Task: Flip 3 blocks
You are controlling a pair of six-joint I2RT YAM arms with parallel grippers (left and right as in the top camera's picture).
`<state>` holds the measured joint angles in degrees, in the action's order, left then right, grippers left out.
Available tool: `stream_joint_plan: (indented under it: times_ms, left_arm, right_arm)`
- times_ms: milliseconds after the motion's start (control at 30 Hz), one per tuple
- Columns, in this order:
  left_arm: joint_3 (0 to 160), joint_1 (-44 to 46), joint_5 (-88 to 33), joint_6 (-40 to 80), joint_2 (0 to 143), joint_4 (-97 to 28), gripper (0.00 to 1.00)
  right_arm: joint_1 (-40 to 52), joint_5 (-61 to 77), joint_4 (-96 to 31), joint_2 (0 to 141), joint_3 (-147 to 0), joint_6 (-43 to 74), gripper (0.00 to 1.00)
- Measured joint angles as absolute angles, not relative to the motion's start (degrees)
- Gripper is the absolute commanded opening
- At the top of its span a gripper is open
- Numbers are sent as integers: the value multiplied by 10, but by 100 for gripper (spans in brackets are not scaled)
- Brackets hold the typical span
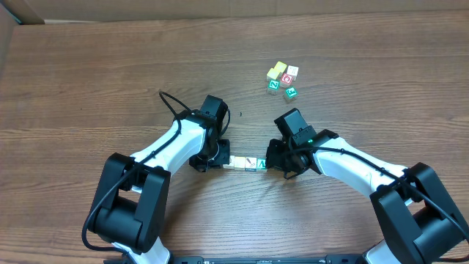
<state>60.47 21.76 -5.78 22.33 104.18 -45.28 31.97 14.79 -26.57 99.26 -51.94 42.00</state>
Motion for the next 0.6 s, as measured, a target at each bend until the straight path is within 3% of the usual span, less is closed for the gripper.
stream_joint_plan:
  times_ms: [600]
  left_arm:
    - [604, 205, -47, 236, 1042, -465, 4]
  right_arm:
    - [319, 150, -308, 993, -518, 436, 8]
